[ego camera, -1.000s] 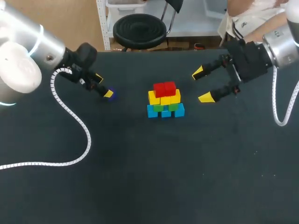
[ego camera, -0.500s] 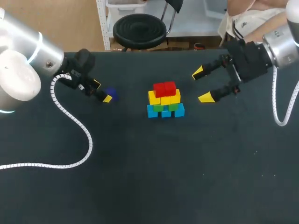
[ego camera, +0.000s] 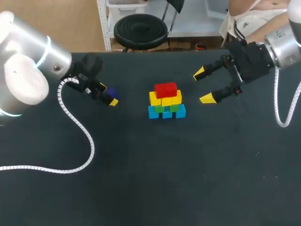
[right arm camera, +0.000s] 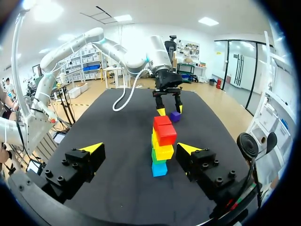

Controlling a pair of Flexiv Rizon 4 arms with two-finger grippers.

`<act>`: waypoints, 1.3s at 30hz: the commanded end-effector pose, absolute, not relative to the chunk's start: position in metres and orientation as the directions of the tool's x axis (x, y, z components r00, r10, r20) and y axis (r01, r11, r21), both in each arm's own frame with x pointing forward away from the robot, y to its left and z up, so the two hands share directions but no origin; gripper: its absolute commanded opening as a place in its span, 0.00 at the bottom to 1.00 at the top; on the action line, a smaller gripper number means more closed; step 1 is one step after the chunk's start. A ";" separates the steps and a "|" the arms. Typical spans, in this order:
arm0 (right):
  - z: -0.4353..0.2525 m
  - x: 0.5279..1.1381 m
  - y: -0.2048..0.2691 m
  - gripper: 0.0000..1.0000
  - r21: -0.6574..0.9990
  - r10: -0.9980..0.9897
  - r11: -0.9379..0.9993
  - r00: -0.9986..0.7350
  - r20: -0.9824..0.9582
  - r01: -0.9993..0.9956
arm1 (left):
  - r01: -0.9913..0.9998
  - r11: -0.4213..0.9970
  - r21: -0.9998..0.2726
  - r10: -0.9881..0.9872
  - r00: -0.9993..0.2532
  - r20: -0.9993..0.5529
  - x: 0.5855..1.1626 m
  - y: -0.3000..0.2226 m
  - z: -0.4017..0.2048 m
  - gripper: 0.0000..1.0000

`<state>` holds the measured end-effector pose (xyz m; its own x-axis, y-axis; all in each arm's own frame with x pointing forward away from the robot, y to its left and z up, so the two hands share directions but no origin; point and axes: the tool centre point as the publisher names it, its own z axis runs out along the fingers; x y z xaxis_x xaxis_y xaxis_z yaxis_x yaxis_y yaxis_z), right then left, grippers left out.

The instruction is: Place the blue cubes, place green cubes on the blue cubes, place the yellow cubes on the green cubes, then place the red cubes on the yellow cubes, and place purple cube on the red cubes.

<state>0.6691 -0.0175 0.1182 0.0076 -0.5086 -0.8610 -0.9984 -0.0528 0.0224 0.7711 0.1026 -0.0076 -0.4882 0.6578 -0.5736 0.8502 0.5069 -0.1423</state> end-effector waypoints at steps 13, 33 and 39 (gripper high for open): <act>0.118 0.669 -0.018 1.00 0.021 -0.508 -0.052 0.008 -0.861 -0.998 | 0.853 0.492 -0.174 0.665 -0.497 -0.557 0.774 0.093 -0.021 0.96; 0.118 0.669 -0.018 1.00 0.021 -0.508 -0.052 0.008 -0.861 -0.998 | 0.858 0.484 -0.171 0.661 -0.487 -0.571 0.766 0.099 -0.017 0.00; 0.118 0.669 -0.018 1.00 0.021 -0.508 -0.052 0.008 -0.861 -0.998 | 0.897 0.423 -0.131 0.678 -0.409 -0.611 0.752 0.103 0.008 0.00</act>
<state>0.6691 -0.0175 0.1182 0.0076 -0.5085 -0.8610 -0.9984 -0.0527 0.0224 0.7675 0.0953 -0.0061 -0.4255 0.6854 -0.5910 0.8910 0.4317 -0.1409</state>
